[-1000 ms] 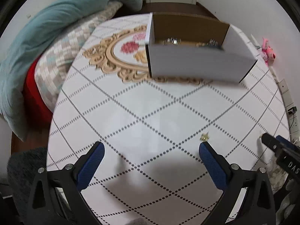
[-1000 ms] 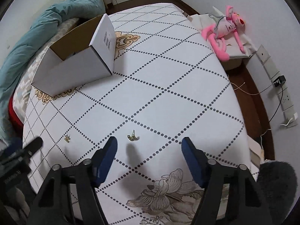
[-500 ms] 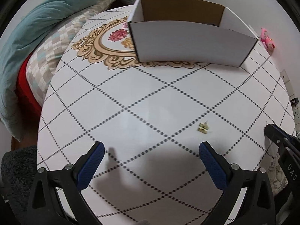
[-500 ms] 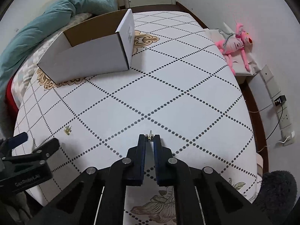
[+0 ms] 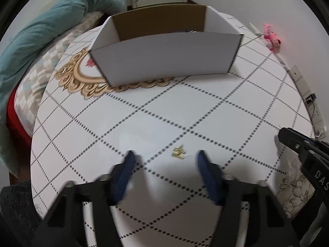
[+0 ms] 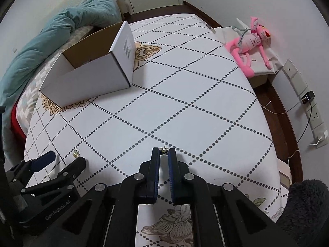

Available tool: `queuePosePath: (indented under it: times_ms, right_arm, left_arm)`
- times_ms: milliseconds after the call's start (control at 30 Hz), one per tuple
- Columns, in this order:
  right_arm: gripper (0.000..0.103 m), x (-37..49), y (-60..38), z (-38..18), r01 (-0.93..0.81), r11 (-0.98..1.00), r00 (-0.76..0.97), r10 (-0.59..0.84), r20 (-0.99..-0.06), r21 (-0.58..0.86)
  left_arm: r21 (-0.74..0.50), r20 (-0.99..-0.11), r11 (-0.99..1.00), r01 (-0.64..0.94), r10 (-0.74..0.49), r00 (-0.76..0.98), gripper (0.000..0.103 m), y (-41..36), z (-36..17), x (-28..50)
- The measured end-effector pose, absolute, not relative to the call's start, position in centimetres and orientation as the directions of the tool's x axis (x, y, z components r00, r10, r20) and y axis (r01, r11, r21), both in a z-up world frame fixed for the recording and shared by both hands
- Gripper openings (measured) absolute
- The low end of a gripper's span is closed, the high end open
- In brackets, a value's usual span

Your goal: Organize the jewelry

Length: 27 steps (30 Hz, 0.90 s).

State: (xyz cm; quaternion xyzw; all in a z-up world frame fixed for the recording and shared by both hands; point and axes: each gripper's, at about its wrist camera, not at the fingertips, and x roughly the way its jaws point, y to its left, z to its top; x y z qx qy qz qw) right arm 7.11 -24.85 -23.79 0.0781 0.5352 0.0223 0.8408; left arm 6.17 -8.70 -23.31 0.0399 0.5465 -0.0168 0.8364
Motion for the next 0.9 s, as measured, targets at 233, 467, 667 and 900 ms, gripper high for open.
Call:
queuePosePath:
  times_ms: [233, 467, 667, 900]
  right_arm:
    - [0.009, 7.2, -25.0, -23.3, 0.049, 0.985, 0.435, 0.126, -0.891, 0.163]
    - [0.009, 7.1, -25.3, -22.1, 0.052, 0.978, 0.451, 0.158, -0.878, 0.202]
    - [0.009, 8.3, -27.0, -17.9, 0.052, 0.945, 0.499, 0.255, -0.828, 0.322]
    - [0.009, 14.6, -25.8, -12.6, -0.049, 0.903, 0.521, 0.388, -0.761, 0.427]
  left_arm:
    - [0.03, -0.915, 0.993, 0.116, -0.019, 0.402, 0.009, -9.5, -23.1, 6.4]
    - [-0.011, -0.915, 0.994, 0.11, -0.055, 0.399, 0.009, -8.2, -22.6, 7.1]
    - [-0.119, -0.875, 0.988, 0.103, -0.153, 0.458, 0.009, -6.7, -16.5, 8.5]
    - [-0.203, -0.849, 0.974, 0.1, -0.226, 0.477, 0.009, -3.9, -11.1, 15.3]
